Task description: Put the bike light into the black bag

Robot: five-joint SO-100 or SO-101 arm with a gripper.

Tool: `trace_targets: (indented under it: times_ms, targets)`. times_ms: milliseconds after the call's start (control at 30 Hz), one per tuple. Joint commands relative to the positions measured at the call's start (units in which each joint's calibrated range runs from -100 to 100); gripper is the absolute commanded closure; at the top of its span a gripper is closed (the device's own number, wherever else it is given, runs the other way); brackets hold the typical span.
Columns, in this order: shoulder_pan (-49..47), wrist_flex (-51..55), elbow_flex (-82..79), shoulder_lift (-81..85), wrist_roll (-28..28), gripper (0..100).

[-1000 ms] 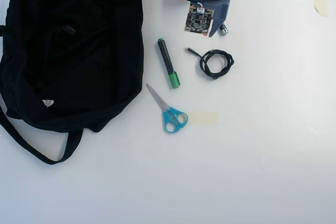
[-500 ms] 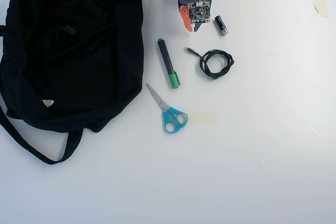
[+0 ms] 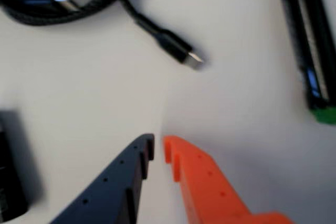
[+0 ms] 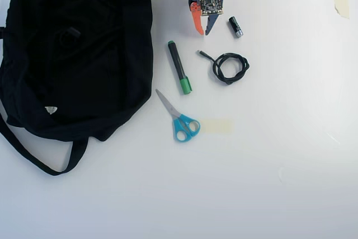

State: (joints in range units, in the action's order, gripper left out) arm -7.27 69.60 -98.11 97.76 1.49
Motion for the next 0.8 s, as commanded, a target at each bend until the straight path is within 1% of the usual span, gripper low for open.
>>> trace_targets:
  times_ms: [0,767]
  targets:
    - [-2.3,3.4,-1.2,1.7,-0.1,98]
    - [-1.9,3.2,-1.2,1.6,-0.1,98]
